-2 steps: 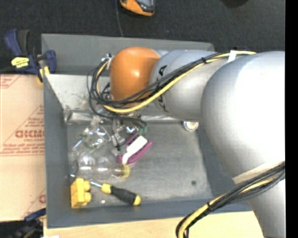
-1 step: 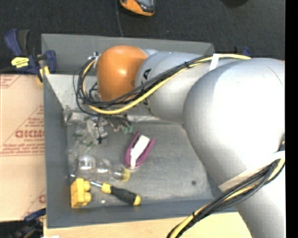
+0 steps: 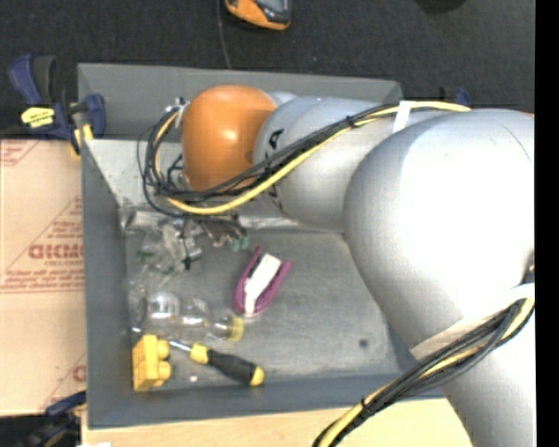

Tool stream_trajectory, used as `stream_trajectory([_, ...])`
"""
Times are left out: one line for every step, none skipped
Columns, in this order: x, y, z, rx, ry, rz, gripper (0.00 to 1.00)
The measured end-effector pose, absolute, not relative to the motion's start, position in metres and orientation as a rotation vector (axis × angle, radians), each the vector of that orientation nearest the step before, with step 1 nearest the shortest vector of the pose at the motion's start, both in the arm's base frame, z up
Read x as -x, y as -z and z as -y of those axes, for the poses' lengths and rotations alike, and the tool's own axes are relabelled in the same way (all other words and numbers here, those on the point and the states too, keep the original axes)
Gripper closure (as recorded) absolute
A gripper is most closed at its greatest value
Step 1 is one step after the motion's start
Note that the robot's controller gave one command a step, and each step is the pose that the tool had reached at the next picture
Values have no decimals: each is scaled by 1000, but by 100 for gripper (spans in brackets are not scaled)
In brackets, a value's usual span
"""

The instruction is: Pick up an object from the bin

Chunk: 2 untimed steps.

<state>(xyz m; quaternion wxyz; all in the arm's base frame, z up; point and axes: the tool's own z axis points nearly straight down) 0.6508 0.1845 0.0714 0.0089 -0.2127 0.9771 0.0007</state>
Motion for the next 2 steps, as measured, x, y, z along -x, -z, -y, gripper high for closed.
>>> stream_trajectory([-649, -113, -184, 664, -3, -3058, 100])
stream_trajectory([-649, -160, -184, 662, -3, -3058, 100])
